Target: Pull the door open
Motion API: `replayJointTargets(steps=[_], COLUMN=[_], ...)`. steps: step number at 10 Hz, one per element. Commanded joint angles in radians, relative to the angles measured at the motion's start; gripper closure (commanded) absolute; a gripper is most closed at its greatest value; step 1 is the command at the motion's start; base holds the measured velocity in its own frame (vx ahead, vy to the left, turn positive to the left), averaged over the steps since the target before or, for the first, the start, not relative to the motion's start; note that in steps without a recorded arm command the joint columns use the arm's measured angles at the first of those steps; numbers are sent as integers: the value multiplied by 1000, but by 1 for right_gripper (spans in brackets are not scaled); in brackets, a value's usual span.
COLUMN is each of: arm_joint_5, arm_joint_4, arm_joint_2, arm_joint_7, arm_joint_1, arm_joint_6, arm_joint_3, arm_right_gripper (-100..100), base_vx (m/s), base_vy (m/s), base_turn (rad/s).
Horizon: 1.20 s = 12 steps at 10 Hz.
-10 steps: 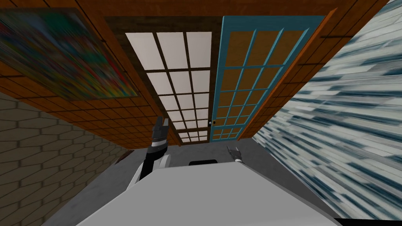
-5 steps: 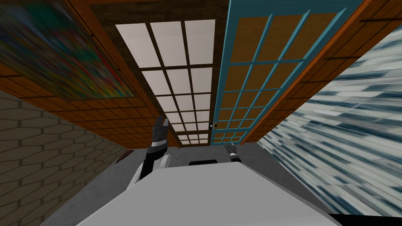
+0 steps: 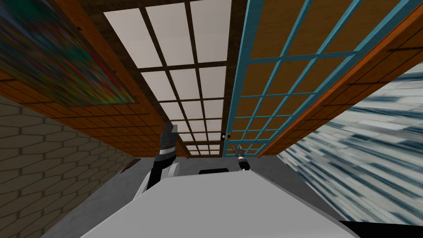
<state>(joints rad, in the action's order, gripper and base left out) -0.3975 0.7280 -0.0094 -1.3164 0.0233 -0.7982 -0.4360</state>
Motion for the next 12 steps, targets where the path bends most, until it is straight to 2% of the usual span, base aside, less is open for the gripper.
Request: replayJointTargets(steps=[1, 2, 5, 6, 7, 12], arm_joint_5=[3, 1, -2, -3, -3, -3], arm_joint_4=[-28, -17, -5, 6, 6, 6], arm_joint_2=[-5, 9, 26, 24, 24, 24], arm_joint_7=[-6, -7, -7, -5, -5, -5], arm_joint_1=[-13, -43, -81, -64, -64, -64], arm_joint_6=[-20, -24, -29, -22, -22, -22], arm_joint_3=[-4, 8, 22, 22, 22, 22], arm_right_gripper=[-100, -100, -100, -100, 100, 100], base_vx=[66, 134, 180, 88, -11, -16], base_vy=[-16, -24, -9, -15, 4, 5], base_turn=[-9, 108, 82, 21, -15, 3])
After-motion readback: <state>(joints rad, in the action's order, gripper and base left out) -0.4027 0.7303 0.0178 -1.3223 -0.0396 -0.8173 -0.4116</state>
